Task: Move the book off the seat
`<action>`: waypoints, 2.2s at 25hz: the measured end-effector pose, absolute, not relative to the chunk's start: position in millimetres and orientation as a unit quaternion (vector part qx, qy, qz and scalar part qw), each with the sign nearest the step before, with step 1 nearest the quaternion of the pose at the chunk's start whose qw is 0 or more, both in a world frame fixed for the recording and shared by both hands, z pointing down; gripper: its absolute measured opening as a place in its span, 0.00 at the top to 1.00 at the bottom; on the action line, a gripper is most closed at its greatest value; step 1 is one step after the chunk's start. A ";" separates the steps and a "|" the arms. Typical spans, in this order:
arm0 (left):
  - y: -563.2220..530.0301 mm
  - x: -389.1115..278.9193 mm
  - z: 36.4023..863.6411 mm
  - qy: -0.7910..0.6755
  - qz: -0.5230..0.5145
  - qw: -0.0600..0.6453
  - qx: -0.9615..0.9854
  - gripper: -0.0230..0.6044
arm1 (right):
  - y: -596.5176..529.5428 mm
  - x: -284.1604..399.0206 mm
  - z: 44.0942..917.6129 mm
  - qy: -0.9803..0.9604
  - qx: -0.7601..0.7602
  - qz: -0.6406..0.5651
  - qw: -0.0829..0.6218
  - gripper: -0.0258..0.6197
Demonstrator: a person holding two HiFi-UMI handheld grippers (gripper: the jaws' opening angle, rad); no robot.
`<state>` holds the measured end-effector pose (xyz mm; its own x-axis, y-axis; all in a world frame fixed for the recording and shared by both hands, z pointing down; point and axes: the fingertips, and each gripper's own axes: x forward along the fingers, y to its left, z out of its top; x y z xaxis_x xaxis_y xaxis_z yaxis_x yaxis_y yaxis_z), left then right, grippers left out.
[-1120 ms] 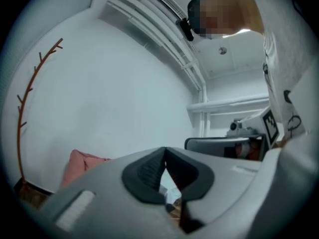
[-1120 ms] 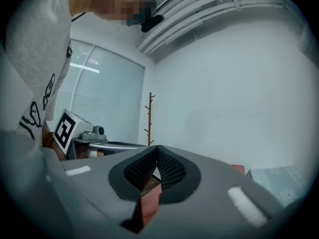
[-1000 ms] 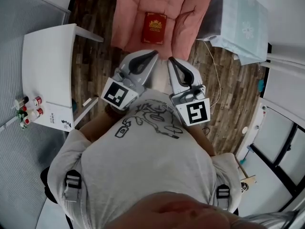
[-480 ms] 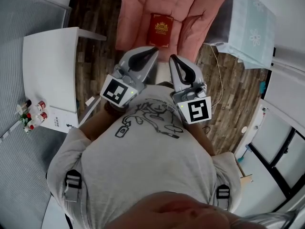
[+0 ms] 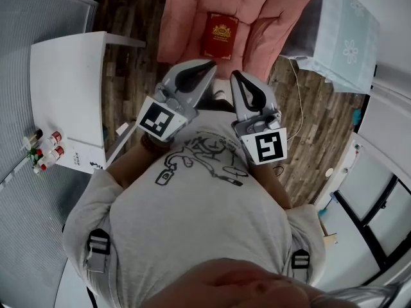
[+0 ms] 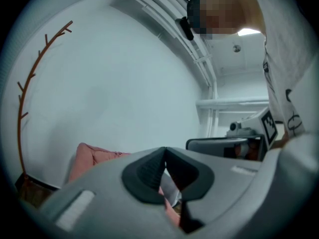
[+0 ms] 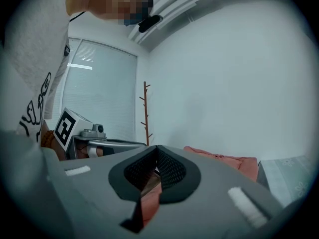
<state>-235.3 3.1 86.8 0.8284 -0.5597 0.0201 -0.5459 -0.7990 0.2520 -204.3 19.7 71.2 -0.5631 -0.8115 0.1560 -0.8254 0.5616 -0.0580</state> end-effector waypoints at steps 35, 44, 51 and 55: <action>-28.0 -189.2 263.5 -0.290 0.094 0.177 0.936 0.74 | -17.9 -129.3 240.2 -0.874 0.454 0.144 0.093 0.76; -40.0 -187.4 346.9 -0.292 0.114 0.212 0.926 0.65 | -35.4 -121.8 320.2 -0.868 0.452 0.162 0.124 0.69; -56.6 -186.0 415.3 -0.293 0.118 0.224 0.922 0.59 | -47.2 -121.3 401.2 -0.862 0.448 0.187 0.148 0.61; -65.0 -185.2 460.1 -0.294 0.115 0.239 0.918 0.57 | -56.1 -120.3 448.6 -0.861 0.441 0.211 0.142 0.57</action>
<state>-185.2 -65.0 460.1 0.8004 -0.4855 0.3517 -0.5955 -0.7120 0.3721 -120.3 -56.1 448.6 -0.5701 -0.6996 0.4307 -0.8195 0.5213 -0.2380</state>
